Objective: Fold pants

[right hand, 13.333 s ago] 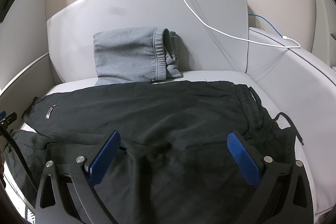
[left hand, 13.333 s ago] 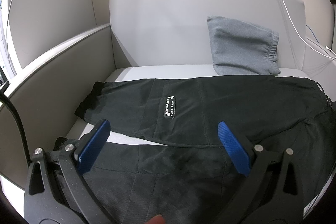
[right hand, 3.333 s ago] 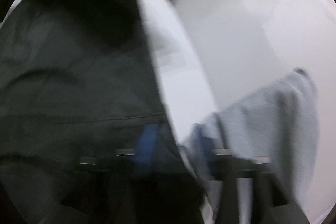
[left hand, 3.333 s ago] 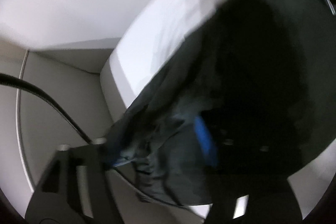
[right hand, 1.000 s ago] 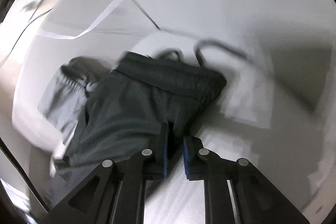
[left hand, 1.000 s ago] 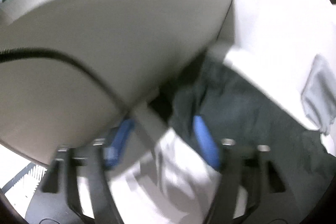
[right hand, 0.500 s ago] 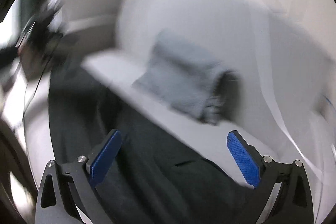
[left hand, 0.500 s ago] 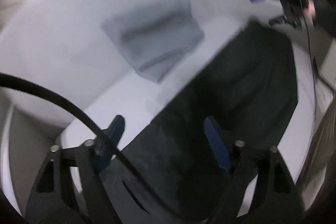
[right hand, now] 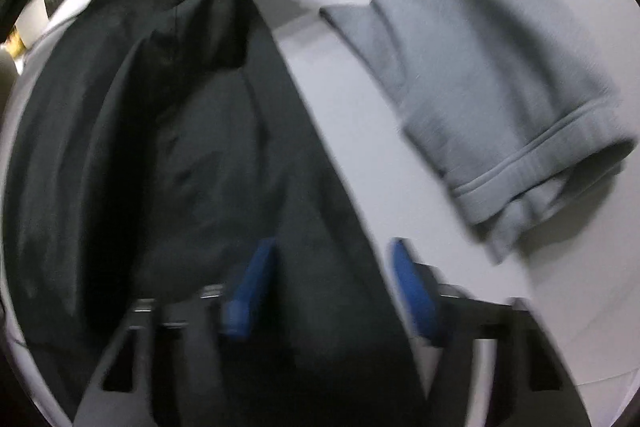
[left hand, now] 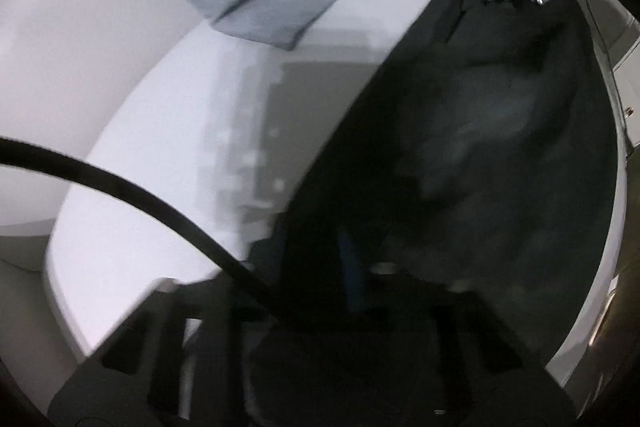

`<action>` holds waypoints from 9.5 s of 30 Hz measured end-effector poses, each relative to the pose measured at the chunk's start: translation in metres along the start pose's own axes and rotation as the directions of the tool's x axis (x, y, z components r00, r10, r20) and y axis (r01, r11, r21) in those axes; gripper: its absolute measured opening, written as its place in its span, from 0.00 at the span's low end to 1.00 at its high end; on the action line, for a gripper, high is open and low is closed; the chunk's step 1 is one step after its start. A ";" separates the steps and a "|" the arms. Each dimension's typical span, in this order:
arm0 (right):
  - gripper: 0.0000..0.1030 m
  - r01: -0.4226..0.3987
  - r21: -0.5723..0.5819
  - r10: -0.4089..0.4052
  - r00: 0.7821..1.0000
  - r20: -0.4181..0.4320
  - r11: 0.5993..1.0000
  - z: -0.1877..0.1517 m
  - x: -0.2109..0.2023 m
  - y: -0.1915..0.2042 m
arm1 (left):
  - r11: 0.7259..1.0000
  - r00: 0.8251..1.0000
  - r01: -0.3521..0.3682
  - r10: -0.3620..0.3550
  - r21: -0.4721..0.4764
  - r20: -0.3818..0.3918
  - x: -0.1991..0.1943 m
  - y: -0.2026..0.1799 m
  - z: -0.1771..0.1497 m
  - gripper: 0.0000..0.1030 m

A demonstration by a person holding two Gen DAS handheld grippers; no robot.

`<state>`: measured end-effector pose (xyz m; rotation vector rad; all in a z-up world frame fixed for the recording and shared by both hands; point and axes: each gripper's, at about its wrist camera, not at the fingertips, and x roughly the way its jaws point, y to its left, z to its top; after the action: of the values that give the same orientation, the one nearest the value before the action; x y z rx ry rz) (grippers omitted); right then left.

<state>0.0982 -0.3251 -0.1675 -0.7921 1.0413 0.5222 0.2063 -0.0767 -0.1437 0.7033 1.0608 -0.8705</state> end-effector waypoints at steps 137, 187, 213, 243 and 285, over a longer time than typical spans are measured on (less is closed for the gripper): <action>0.14 0.043 0.501 -0.258 0.893 0.370 0.864 -0.056 -0.117 0.255 | 0.013 0.641 0.764 -0.135 -0.646 0.756 0.017 -0.249 -0.095 0.64; 0.11 0.114 0.516 -0.235 0.956 0.177 0.849 -0.079 -0.085 0.261 | 0.334 0.863 0.448 0.082 -0.829 0.499 0.024 -0.246 -0.107 0.00; 0.14 0.096 0.544 -0.236 0.952 0.194 0.833 -0.071 -0.086 0.259 | 0.409 0.882 0.346 0.164 -0.844 0.441 0.016 -0.254 -0.089 0.00; 0.76 -0.034 0.648 -0.240 0.913 0.329 0.761 -0.073 -0.127 0.248 | 0.018 -0.199 -0.545 0.968 -0.838 0.151 -0.168 -0.426 -0.093 0.99; 0.80 0.034 0.696 -0.380 0.856 0.351 0.718 -0.076 -0.167 0.255 | 0.185 -0.448 -0.356 0.826 -0.916 0.341 -0.316 -0.416 -0.121 0.99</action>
<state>-0.1974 -0.2297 -0.1200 -0.1025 0.5833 0.0885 -0.2818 -0.0969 0.0788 0.1429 -0.6329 0.3042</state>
